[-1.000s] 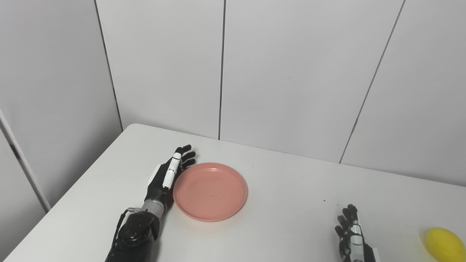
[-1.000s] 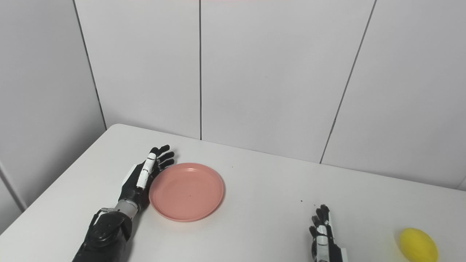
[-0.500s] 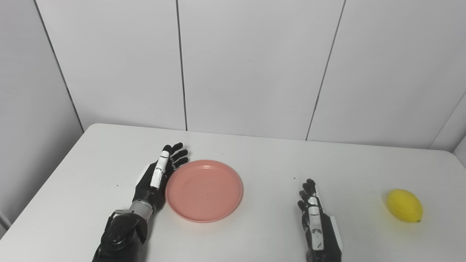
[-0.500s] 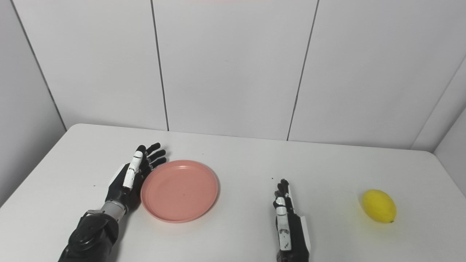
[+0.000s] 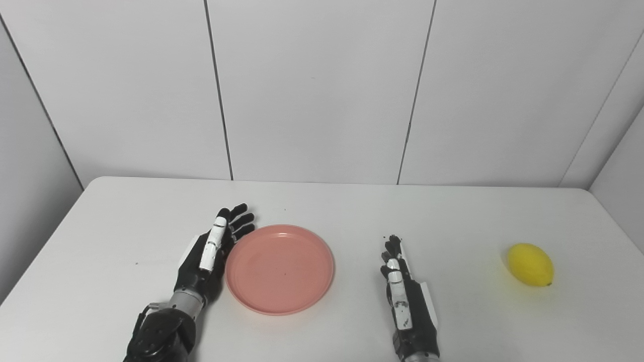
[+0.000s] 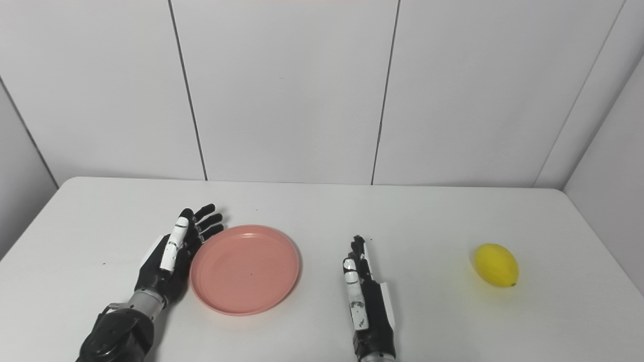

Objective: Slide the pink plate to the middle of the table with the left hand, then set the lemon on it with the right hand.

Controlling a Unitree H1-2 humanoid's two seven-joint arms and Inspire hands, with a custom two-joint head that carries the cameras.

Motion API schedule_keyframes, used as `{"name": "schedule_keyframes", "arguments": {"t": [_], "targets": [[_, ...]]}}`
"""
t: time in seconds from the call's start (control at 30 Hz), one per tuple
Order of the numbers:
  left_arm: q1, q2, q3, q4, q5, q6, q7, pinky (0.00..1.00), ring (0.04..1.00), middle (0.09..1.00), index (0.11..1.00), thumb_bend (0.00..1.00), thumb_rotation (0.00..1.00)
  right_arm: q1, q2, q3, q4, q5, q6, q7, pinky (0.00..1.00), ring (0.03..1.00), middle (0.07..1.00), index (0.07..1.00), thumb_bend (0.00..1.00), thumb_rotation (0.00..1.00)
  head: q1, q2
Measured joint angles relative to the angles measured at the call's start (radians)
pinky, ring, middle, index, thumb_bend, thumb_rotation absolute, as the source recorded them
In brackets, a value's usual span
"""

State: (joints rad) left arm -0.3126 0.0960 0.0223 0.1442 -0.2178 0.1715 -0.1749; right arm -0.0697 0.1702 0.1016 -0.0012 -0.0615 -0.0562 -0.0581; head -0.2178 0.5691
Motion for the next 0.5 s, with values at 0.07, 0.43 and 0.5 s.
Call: {"name": "schedule_keyframes", "arguments": {"t": [0.07, 0.43, 0.5], "targets": [[0.008, -0.02, 0.001, -0.015, -0.002, 0.014, 0.003, 0.9, 0.904, 0.896, 0.877, 0.47, 1.0, -0.001, 0.0, 0.0, 0.0, -0.003, 0.0, -0.003, 1.0, 1.0, 0.997, 1.0, 0.62, 1.0, -0.008, -0.003], [0.042, -0.078, -0.016, -0.069, 0.006, 0.046, 0.022, 0.93, 0.923, 0.917, 0.898, 0.46, 1.0, -0.006, 0.0, 0.0, 0.01, -0.017, -0.012, -0.004, 1.0, 1.0, 0.998, 1.0, 0.61, 0.99, 0.0, -0.009], [0.044, -0.091, -0.018, -0.065, 0.019, 0.036, 0.029, 0.92, 0.918, 0.913, 0.895, 0.48, 1.0, -0.006, 0.0, -0.001, 0.01, -0.014, -0.014, -0.004, 1.0, 1.0, 0.999, 1.0, 0.61, 0.99, 0.003, -0.011]]}}
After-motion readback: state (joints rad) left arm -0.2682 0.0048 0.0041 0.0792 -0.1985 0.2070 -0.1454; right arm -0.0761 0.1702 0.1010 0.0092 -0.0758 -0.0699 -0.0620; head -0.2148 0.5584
